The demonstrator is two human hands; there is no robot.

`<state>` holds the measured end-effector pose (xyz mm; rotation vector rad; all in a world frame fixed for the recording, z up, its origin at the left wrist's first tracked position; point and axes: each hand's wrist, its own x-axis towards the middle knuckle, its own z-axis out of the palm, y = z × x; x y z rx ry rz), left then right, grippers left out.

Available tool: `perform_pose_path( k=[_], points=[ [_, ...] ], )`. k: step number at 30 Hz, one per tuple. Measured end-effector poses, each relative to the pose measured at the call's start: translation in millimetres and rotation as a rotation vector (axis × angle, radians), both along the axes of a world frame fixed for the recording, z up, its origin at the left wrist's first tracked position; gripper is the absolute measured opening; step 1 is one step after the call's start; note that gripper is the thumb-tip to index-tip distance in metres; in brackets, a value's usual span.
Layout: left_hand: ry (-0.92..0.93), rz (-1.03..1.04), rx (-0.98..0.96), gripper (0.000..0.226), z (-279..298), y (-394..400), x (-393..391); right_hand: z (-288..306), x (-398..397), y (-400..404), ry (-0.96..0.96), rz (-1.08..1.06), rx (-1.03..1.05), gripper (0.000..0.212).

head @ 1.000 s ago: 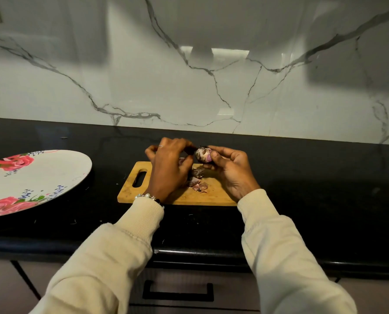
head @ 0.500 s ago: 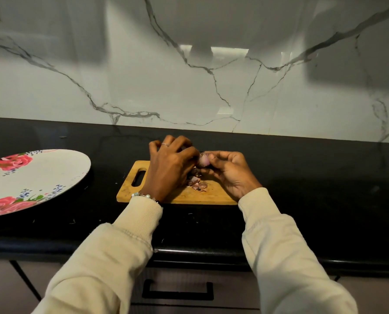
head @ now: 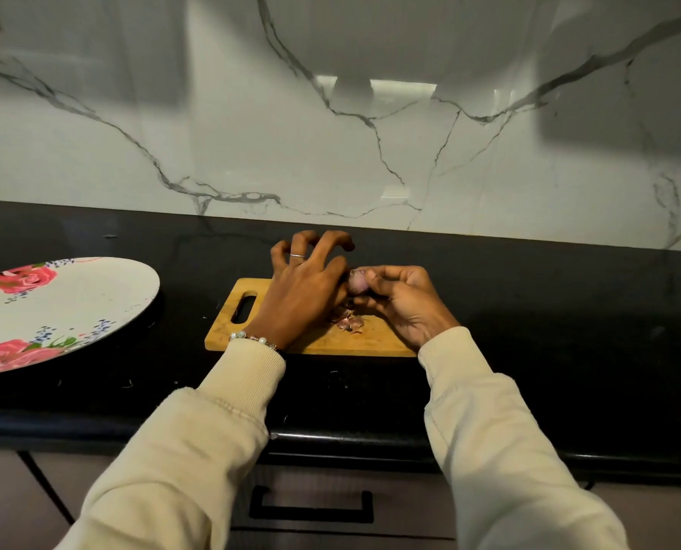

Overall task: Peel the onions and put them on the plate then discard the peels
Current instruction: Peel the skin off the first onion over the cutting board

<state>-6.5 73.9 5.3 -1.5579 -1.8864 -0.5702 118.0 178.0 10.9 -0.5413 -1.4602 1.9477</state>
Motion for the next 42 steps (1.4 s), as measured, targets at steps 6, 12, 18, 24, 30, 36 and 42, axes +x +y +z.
perform_pose_path(
  k=[6,12,18,24,30,36,42],
  points=[
    [-0.113,-0.026,0.02,0.027,-2,0,0,3,0,2,0.113,-0.044,-0.11,0.015],
    [-0.122,-0.036,0.08,0.016,-1,-5,-1,5,1,5,0.137,-0.102,-0.153,0.011],
    [-0.156,0.011,0.225,0.024,3,-8,2,8,2,1,0.133,-0.081,-0.153,0.013],
    [-0.136,-0.09,0.272,0.033,-1,-5,4,8,2,-1,0.136,-0.055,-0.143,0.013],
    [-0.214,-0.091,0.283,0.044,-2,1,11,7,2,-4,0.141,-0.013,-0.148,0.012],
    [-0.197,-0.091,0.363,0.045,-3,5,11,6,0,-4,0.156,-0.005,-0.171,0.01],
    [-0.231,-0.062,0.366,0.047,-4,6,14,6,0,-4,0.162,-0.019,-0.164,0.012]
  ],
)
